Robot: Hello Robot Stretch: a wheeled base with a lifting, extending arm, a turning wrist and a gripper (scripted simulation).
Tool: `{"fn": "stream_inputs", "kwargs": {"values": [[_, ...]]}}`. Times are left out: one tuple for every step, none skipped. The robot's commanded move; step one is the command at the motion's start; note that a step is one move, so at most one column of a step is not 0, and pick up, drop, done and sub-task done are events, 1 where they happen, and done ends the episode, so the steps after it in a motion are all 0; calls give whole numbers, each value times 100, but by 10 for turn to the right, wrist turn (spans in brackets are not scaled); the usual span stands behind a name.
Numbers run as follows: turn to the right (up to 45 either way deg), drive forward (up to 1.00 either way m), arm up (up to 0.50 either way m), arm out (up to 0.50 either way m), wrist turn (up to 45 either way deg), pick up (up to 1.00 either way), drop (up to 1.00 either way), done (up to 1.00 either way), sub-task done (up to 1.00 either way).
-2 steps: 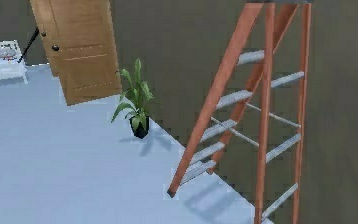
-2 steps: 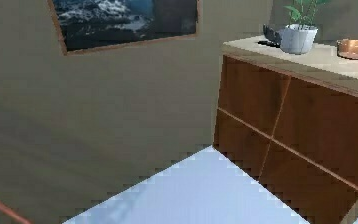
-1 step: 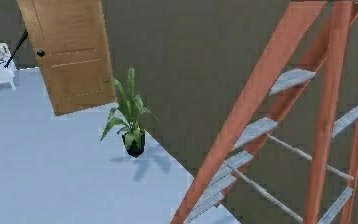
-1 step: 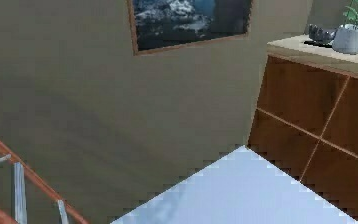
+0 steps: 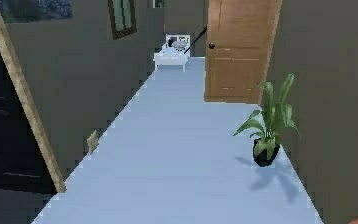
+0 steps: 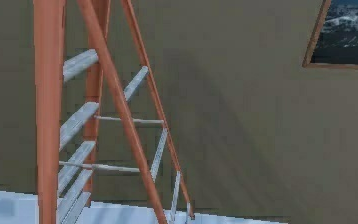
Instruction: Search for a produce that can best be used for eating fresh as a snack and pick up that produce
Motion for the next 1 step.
{"fn": "stream_inputs", "kwargs": {"values": [[0, 30, 0, 0, 0, 0, 0, 0, 0]]}}
